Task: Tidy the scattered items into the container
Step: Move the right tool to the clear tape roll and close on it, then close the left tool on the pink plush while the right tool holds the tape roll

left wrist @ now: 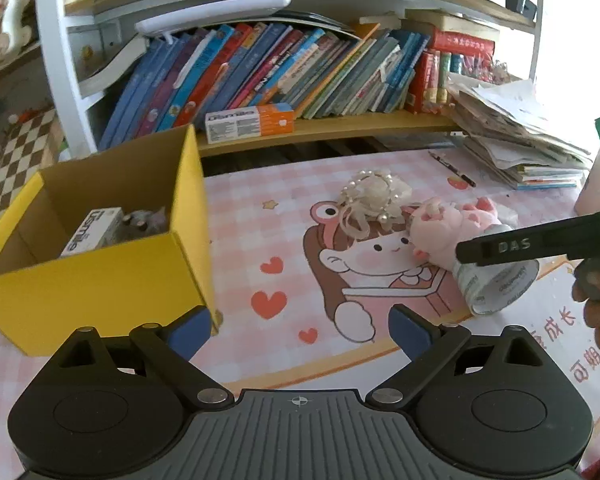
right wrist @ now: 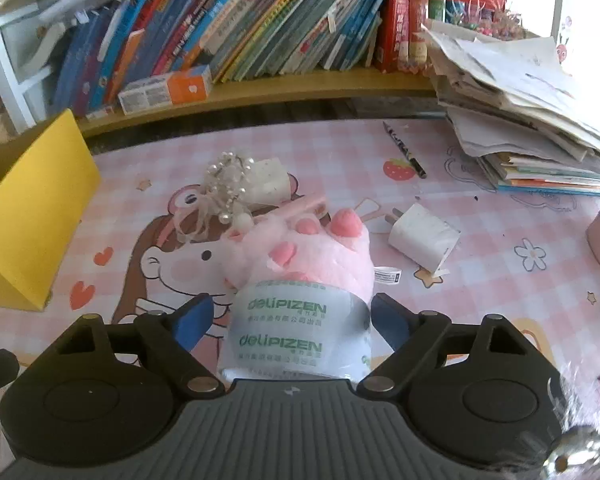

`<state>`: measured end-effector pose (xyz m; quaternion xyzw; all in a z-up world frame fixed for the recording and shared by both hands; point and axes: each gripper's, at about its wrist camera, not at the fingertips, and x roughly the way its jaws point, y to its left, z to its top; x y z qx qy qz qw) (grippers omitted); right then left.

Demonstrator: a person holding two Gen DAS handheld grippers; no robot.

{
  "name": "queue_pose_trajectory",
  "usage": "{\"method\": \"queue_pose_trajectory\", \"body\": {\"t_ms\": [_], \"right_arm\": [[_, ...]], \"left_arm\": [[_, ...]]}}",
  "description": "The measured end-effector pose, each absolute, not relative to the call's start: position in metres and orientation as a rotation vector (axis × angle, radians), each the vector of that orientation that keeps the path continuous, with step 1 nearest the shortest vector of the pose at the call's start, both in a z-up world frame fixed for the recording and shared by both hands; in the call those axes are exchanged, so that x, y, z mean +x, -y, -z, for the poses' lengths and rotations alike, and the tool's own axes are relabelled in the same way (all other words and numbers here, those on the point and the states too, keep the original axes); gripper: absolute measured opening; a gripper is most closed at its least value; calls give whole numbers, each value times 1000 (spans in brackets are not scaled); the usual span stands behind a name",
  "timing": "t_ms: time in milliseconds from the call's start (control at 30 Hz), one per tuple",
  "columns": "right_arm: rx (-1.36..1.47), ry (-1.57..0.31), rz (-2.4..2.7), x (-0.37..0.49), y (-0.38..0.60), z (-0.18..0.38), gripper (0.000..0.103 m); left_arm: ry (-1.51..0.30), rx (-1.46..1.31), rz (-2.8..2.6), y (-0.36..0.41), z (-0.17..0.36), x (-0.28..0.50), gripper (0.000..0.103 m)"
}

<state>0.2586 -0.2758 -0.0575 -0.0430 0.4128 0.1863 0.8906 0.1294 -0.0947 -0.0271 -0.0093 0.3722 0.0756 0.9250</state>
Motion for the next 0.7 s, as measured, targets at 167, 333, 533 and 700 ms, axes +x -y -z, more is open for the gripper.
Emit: {"method": "queue_pose_trajectory", "body": {"t_ms": [167, 333, 533, 700], "right_arm": [[-119, -874, -394, 267, 273, 69, 83], [-92, -872, -420, 265, 285, 69, 82], [-92, -880, -428, 256, 305, 68, 82], [-68, -892, -454, 249, 317, 67, 82]], "left_arm": [[-793, 3, -129, 103, 31, 145, 97], [-823, 39, -99, 112, 37, 160, 97], [-827, 61, -66, 122, 41, 176, 97], [-843, 57, -35, 129, 46, 185, 97]]}}
